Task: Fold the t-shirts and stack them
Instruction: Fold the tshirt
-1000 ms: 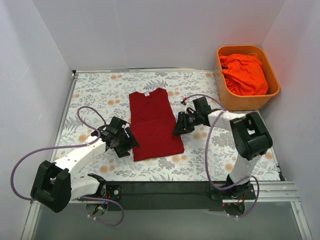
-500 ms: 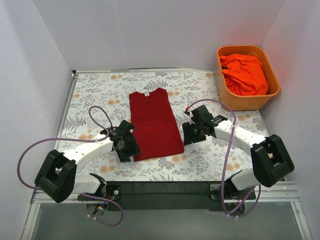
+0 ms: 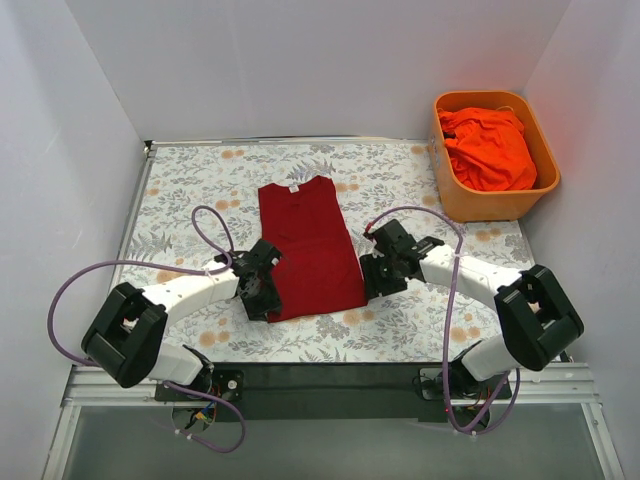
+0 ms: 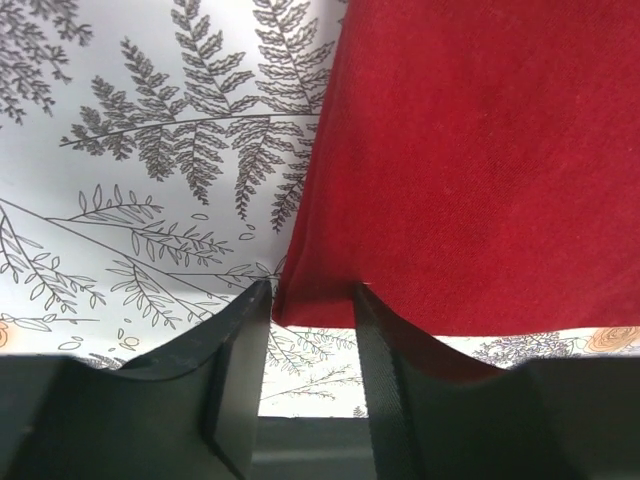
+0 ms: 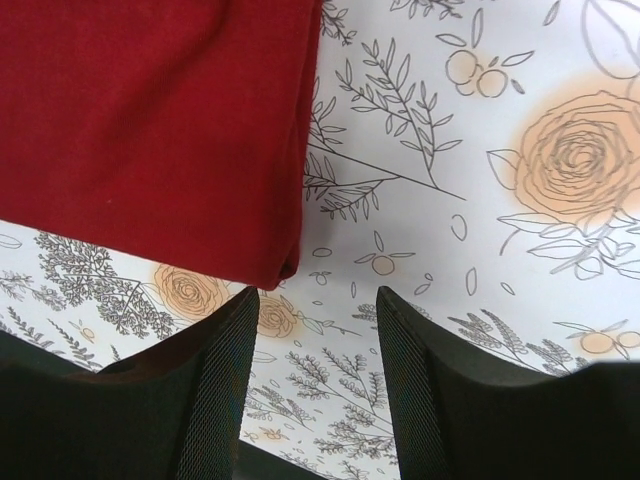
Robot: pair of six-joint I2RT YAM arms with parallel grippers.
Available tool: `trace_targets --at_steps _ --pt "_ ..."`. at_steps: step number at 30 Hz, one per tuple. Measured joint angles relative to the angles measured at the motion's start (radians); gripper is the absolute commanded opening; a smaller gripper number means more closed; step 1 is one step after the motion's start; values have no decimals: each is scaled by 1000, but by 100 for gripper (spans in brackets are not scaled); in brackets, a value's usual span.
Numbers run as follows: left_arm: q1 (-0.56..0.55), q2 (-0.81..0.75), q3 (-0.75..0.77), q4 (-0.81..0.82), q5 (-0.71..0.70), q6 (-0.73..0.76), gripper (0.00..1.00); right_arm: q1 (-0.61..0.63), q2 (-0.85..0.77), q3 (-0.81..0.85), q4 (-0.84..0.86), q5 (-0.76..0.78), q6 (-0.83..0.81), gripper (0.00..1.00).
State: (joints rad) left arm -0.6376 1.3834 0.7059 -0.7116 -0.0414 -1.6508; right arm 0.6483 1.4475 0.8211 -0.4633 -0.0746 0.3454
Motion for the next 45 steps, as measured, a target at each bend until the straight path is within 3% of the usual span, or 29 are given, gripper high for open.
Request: trace_targets --at_steps 9,16,25,31,35,41,45 --pt "-8 27 13 4 1 2 13 62 86 19 24 1 29 44" --pt "-9 34 16 13 11 6 4 67 108 36 26 3 39 41" --pt "-9 35 16 16 15 9 1 90 171 101 -4 19 43 38" --pt "-9 35 17 16 16 12 0 106 222 154 -37 24 42 20" --pt "-9 34 17 14 15 13 0 107 227 158 -43 23 43 1" --pt "-11 10 21 -23 15 30 0 111 193 135 -68 29 23 1" --pt "-29 -88 21 -97 66 45 0 122 131 99 -156 2 -16 1"
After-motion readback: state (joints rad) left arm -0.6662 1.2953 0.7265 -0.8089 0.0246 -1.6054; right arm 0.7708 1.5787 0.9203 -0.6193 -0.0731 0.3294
